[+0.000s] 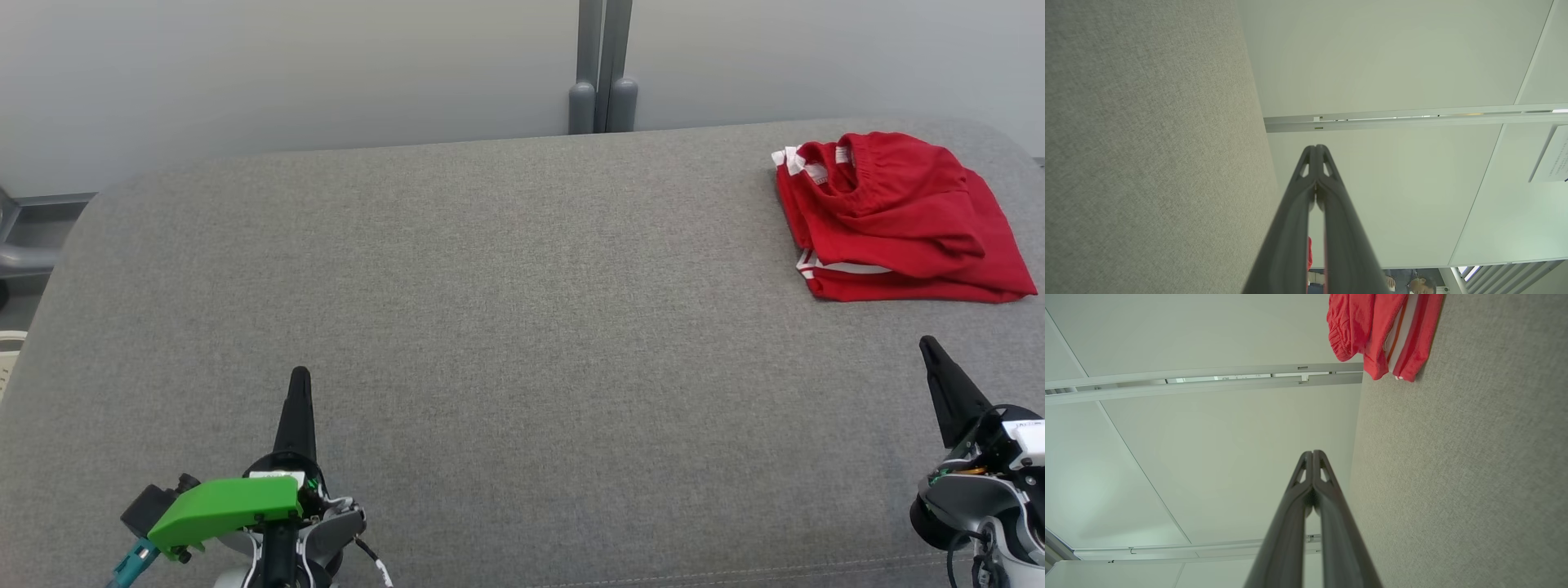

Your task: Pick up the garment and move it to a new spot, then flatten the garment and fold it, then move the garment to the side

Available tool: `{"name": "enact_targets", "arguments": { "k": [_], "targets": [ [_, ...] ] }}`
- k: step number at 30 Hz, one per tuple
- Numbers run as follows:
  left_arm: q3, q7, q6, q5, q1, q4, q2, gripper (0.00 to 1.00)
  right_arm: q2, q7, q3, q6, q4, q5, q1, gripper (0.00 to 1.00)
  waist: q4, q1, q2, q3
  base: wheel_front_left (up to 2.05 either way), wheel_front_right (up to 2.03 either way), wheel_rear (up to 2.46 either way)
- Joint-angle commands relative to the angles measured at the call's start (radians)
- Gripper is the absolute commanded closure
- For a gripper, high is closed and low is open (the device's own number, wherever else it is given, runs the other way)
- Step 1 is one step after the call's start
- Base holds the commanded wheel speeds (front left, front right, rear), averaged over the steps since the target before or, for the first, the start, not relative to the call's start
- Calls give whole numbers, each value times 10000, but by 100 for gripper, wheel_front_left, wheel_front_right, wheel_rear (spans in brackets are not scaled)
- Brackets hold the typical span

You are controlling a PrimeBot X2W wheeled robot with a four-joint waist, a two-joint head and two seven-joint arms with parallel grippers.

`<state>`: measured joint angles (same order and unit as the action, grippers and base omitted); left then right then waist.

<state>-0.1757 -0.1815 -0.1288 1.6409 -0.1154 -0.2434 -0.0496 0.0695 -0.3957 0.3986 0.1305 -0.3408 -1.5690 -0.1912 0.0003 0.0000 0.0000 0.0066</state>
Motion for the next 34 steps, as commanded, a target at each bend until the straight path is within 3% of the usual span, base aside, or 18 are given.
{"name": "enact_targets", "arguments": {
  "k": [1,34],
  "targets": [
    [-1,25,-49,68,-143,-6,-12,100,7,-40,24,4,-14,32,-97,100,0,0,0,0,0,0,0],
    [-2,24,-49,69,-143,-5,-12,100,2,-50,32,4,-14,43,-101,100,0,0,0,0,0,0,0]
  ]
}}
